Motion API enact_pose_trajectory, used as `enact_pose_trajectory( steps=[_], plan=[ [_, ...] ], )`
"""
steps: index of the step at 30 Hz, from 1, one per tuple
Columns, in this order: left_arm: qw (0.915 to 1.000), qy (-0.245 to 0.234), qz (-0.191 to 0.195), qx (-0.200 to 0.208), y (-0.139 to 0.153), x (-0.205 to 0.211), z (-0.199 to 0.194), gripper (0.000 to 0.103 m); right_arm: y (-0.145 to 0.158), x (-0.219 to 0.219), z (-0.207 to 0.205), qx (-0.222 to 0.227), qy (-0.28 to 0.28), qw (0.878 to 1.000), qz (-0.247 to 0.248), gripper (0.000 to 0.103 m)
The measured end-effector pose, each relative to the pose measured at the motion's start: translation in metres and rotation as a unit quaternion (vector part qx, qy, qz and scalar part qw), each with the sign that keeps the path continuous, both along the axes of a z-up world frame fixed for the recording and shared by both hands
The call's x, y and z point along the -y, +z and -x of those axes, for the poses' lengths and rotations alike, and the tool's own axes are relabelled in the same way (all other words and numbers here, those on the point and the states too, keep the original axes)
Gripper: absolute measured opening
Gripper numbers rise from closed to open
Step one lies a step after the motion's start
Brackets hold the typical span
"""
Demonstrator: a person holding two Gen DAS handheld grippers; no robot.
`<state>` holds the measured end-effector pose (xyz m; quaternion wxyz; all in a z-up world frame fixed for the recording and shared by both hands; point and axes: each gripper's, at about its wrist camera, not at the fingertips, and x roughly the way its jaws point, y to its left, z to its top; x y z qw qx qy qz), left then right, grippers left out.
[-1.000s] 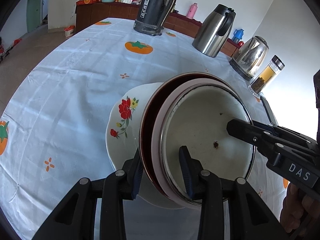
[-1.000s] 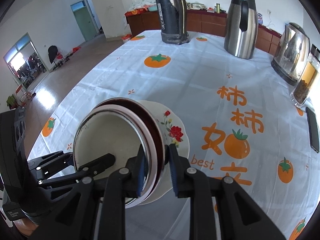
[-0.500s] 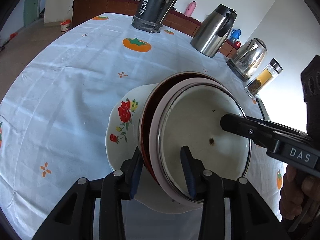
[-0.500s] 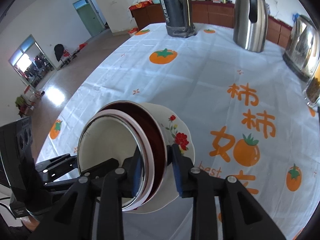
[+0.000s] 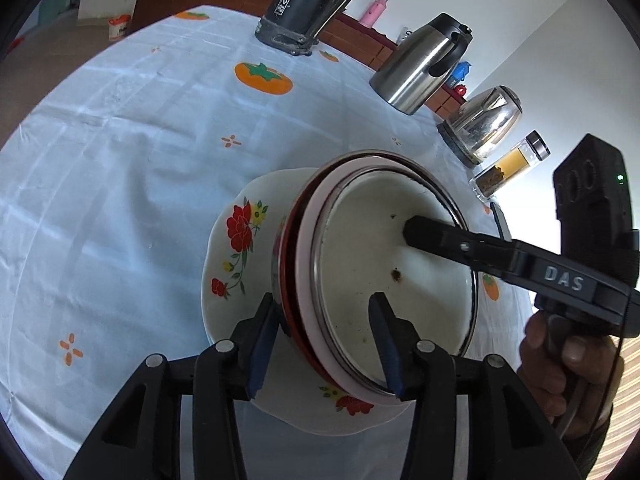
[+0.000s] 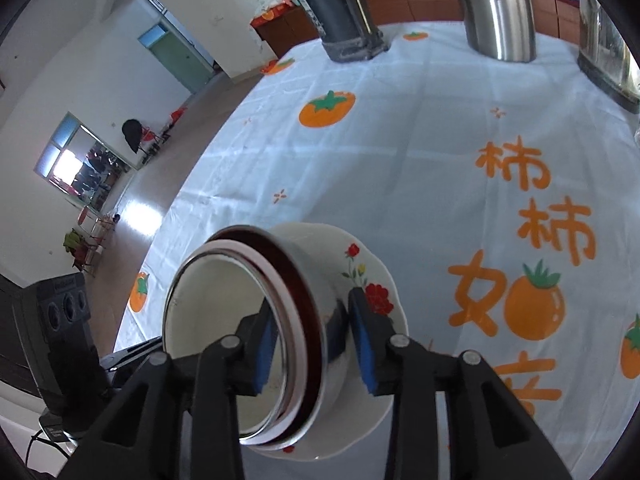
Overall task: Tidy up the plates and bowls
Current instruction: 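Lower the bowl stack onto the plates and open both grippers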
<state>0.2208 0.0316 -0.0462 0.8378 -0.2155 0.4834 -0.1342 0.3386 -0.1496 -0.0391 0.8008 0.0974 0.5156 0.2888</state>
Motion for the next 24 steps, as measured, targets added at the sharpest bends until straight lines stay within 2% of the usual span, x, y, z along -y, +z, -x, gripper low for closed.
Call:
enact_pose_trajectory(
  steps=[3, 7, 11, 14, 15, 16, 19, 21, 22, 24],
  plan=[
    [0.9998, 0.0, 0.017, -0.007, -0.001, -0.004, 0.001, 0.05, -0.007, -0.007, -0.01, -0.028, 0.016, 0.999, 0.006, 0.034],
    [0.9998, -0.002, 0.02, -0.006, 0.0, -0.004, 0.007, 0.051, -0.008, -0.014, -0.009, -0.023, 0.031, 0.999, 0.028, 0.032],
    [0.999, -0.007, 0.041, -0.014, 0.0, -0.006, 0.006, 0.057, -0.014, -0.012, -0.013, -0.029, 0.033, 0.999, 0.016, 0.033],
    [0.9993, -0.004, 0.037, -0.008, 0.0, -0.006, 0.005, 0.059, -0.016, -0.009, -0.013, -0.015, 0.026, 1.0, -0.006, 0.04],
    [0.9996, -0.005, 0.026, 0.0, 0.003, -0.004, 0.007, 0.059, -0.015, -0.007, -0.012, -0.006, 0.028, 1.0, -0.011, 0.042],
    [0.9998, 0.001, 0.005, 0.017, 0.007, -0.003, 0.01, 0.059, -0.014, -0.007, -0.01, 0.005, 0.027, 1.0, -0.011, 0.048],
    [0.9969, 0.024, -0.04, 0.063, 0.019, -0.004, 0.022, 0.069, -0.004, 0.003, -0.001, 0.044, 0.012, 0.999, -0.003, 0.06],
    [0.9914, 0.046, -0.078, 0.094, 0.025, -0.005, 0.027, 0.071, 0.006, 0.012, 0.007, 0.081, -0.005, 0.997, -0.009, 0.065],
    [0.9859, 0.061, -0.109, 0.112, 0.028, -0.004, 0.03, 0.071, 0.011, 0.014, 0.011, 0.103, -0.012, 0.995, -0.006, 0.068],
    [0.9781, 0.076, -0.145, 0.128, 0.029, -0.001, 0.033, 0.071, 0.022, 0.016, 0.028, 0.172, -0.026, 0.985, 0.005, 0.073]
  ],
)
